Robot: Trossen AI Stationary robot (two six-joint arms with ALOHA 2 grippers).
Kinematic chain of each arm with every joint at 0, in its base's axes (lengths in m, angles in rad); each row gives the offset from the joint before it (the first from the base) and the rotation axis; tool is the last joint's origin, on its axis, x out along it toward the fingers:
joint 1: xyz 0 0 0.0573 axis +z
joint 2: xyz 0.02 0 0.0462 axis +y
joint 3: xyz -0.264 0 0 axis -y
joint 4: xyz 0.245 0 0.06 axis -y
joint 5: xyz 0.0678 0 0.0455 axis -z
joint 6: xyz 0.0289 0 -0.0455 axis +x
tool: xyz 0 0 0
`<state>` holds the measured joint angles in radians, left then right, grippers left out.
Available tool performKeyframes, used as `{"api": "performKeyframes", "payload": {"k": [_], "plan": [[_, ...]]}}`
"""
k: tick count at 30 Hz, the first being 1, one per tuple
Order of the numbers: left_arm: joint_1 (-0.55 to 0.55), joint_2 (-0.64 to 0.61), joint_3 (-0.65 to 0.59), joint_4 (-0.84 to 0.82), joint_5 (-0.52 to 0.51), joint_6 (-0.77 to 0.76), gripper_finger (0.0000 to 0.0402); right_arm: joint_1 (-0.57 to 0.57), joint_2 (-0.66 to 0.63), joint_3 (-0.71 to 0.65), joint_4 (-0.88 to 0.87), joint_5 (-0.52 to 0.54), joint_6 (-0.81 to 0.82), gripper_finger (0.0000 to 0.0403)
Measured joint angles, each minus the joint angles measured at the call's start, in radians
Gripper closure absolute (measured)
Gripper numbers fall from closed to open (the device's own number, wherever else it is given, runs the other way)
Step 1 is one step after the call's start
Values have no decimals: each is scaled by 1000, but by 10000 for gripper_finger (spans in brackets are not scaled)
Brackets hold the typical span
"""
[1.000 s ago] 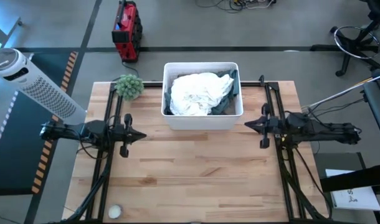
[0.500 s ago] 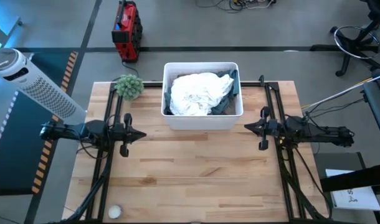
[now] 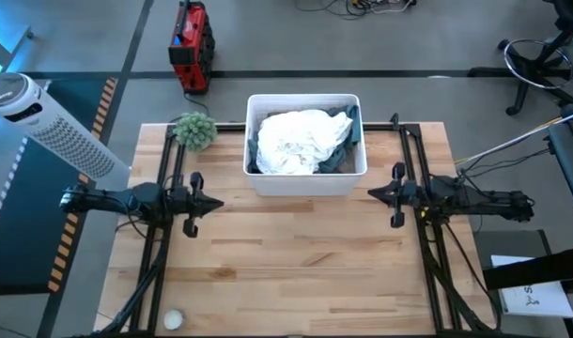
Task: Sort clothes
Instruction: Return to Home Position
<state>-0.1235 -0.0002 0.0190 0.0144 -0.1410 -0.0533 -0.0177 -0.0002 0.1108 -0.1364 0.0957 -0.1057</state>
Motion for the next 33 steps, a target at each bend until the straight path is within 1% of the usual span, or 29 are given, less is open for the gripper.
{"api": "performKeyframes", "payload": {"k": [2, 8, 13, 15, 18, 20, 23, 26, 28, 31, 33], "plan": [[2, 1, -9, 20, 21, 10, 402, 0, 0, 0, -10, -14, 11, 403], [7, 5, -9, 17, 34, 11, 402, 0, 0, 0, -35, -69, 38, 403], [23, 3, -9, 14, 50, 45, 402, 0, 0, -1, -159, -71, 113, 403], [40, 4, -9, 14, 58, 54, 402, 0, 0, -1, -160, -79, 127, 403], [74, 3, -9, 18, 125, 52, 402, 0, 0, -1, -151, -79, 128, 403], [99, 0, -10, 21, 151, 52, 402, 0, 0, -1, -149, -78, 117, 403], [131, 0, -10, 19, 152, 52, 402, 0, 0, -1, -111, -78, 94, 403], [152, 0, -10, 9, 151, 46, 402, 0, 0, -4, -64, -63, 54, 403], [157, 0, -10, 5, 148, 44, 402, 0, 0, -5, -59, -29, 40, 403], [158, 0, -10, 6, 113, 45, 402, 0, 0, -9, -43, 39, 28, 403], [158, 0, -10, 8, 99, 51, 402, 0, 0, -23, -12, 34, 9, 403]]}}
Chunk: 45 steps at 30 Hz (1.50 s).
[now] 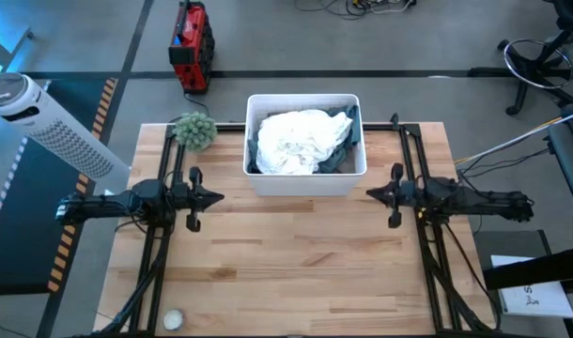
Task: Sort clothes
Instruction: Return to Home Position
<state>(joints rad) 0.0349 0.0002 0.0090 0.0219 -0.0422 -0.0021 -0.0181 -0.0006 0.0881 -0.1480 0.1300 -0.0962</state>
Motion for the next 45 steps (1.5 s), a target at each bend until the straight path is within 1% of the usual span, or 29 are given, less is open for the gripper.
{"api": "performKeyframes", "payload": {"k": [3, 4, 8, 11, 16, 24, 31, 35, 45], "plan": [[0, 0, 0, 0, -1, 12, 402, 0, 0, -60, 129, -145, 8, 403], [0, 0, 0, 1, -2, 17, 402, 1, 1, -75, 163, -163, 24, 403], [0, 0, 0, 3, -21, 19, 402, 0, 25, -75, 163, -138, 23, 403], [1, 0, 0, 3, -24, 19, 402, 0, 19, -75, 162, -131, 2, 403], [1, 2, 0, 3, -25, 12, 402, 0, 23, -75, 161, -132, -17, 403], [1, 4, 0, 4, -27, 44, 402, 0, 23, -76, 160, -126, -43, 403], [1, 8, 0, 5, -27, 15, 395, 0, 23, -76, 160, -122, -51, 403], [1, 9, 0, 23, -27, 12, 393, 0, 23, -76, 160, -121, -87, 403], [1, 36, 0, 21, -27, 11, 399, 0, 23, -77, 160, -121, -86, 403]]}}
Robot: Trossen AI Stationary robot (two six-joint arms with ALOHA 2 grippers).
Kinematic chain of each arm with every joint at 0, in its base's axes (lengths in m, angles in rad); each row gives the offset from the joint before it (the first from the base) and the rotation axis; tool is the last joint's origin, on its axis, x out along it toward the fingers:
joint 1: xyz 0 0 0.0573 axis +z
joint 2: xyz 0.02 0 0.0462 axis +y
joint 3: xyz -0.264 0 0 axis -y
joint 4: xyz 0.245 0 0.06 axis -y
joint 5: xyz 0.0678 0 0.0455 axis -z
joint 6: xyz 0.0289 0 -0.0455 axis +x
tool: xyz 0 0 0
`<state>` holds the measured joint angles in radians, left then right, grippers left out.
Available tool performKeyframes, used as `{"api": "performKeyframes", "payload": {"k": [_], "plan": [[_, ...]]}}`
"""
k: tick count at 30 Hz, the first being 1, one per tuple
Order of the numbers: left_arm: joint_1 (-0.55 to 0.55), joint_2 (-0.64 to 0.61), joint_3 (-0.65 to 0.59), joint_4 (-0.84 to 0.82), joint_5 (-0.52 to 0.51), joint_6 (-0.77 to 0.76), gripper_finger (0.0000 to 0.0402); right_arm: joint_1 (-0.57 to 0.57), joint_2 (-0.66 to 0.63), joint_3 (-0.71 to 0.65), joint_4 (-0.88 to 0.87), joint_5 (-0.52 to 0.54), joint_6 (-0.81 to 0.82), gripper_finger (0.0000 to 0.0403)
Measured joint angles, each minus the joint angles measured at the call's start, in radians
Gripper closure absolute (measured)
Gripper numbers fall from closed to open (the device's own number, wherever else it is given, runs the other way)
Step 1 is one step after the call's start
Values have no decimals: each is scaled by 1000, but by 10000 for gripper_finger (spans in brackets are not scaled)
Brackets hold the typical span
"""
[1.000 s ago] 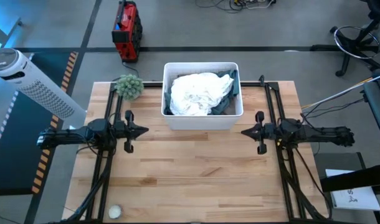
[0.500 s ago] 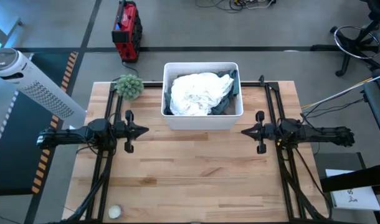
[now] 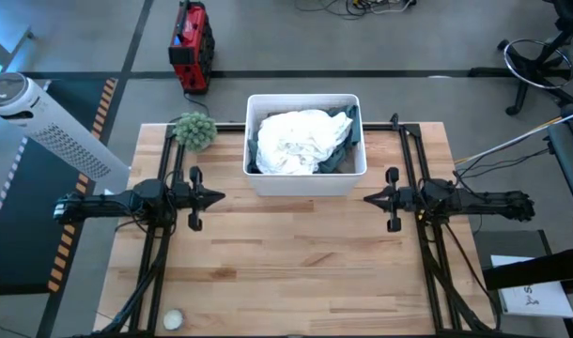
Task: Sort clothes
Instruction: Return to Home Position
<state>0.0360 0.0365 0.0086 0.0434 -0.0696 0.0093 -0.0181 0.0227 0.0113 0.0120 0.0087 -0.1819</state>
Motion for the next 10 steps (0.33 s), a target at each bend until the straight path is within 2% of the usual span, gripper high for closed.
{"api": "performKeyframes", "payload": {"k": [10], "plan": [[0, 40, 0, 0, 0, 0, 382, 0, 0, 0, 0, 0, 6, 403]]}}
